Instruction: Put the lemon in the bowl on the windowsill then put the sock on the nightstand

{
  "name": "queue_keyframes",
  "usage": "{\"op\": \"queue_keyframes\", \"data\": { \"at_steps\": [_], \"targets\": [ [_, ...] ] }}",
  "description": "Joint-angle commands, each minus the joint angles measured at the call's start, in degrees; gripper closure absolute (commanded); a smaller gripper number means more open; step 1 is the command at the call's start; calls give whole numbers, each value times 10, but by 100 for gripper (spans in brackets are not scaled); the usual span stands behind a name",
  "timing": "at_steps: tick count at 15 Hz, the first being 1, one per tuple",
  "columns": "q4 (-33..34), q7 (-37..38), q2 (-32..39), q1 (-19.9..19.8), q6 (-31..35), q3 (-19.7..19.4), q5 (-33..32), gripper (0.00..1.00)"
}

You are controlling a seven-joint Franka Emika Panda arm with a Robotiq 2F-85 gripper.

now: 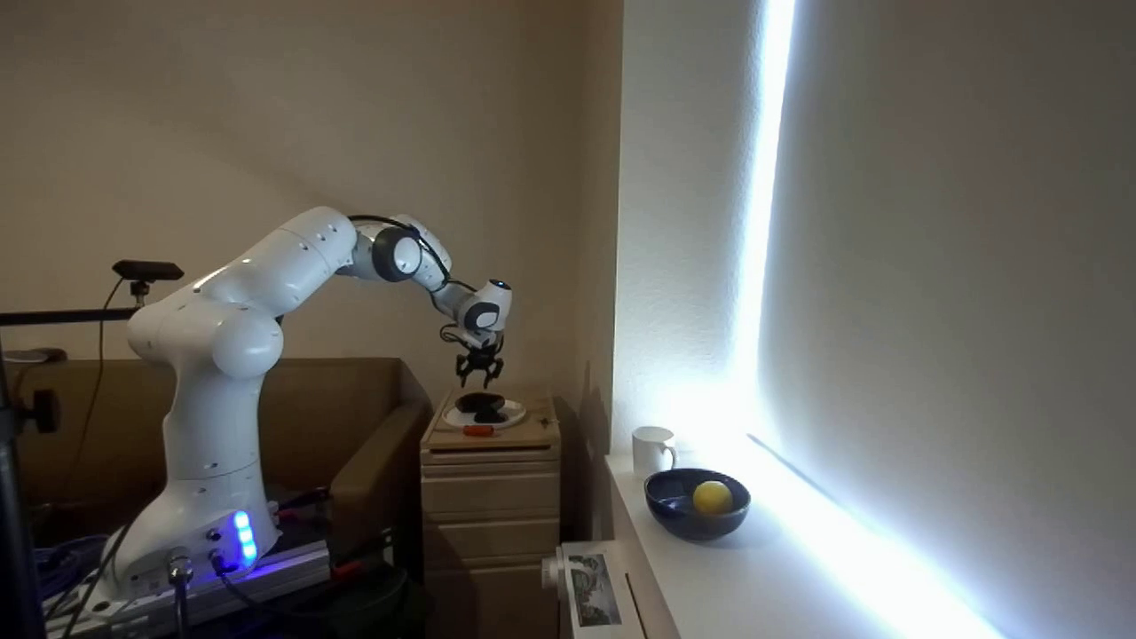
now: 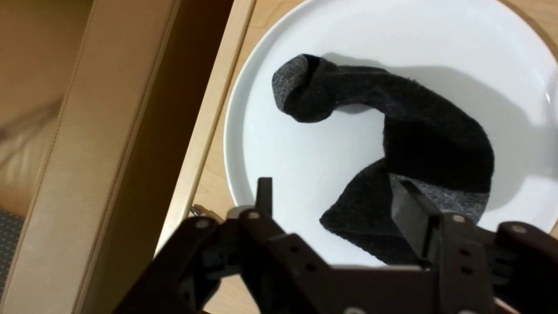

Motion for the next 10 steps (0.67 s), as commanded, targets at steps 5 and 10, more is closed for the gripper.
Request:
{"op": "queue_keyframes", "data": {
  "at_steps": [5, 10],
  "targets": [
    [21, -5, 61, 61, 130, -46, -106, 0],
    [21, 18, 79, 101, 219, -108, -171, 0]
  ]
}}
